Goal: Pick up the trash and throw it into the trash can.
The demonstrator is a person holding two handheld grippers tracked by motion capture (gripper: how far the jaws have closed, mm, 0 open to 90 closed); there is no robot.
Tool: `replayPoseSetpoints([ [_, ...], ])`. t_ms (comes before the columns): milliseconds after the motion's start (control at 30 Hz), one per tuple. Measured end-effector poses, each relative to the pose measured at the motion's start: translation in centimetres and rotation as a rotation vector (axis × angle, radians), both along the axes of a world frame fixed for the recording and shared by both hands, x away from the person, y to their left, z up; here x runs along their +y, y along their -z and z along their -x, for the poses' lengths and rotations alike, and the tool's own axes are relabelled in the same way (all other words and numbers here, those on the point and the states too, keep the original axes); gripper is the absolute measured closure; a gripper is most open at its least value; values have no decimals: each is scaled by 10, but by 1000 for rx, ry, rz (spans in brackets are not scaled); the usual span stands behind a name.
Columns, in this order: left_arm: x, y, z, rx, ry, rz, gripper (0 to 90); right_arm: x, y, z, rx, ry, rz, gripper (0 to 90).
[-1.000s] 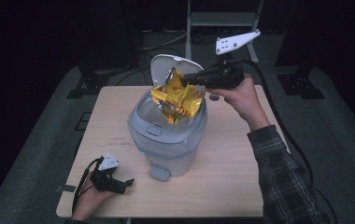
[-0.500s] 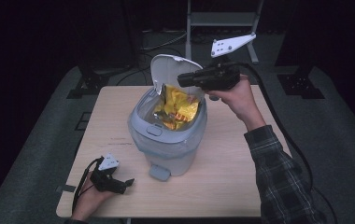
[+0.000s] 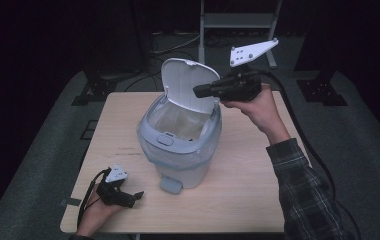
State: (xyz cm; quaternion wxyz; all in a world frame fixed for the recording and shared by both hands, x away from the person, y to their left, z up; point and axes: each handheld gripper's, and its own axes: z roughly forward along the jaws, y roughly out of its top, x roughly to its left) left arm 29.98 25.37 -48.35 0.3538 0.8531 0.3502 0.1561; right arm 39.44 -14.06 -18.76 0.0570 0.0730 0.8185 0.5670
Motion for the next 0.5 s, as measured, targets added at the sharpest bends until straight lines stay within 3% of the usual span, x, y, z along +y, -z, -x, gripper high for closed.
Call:
replayPoseSetpoints([
  [500,0,0,0,0,-2,1,0,-45,15,-3,28,66,-24,900],
])
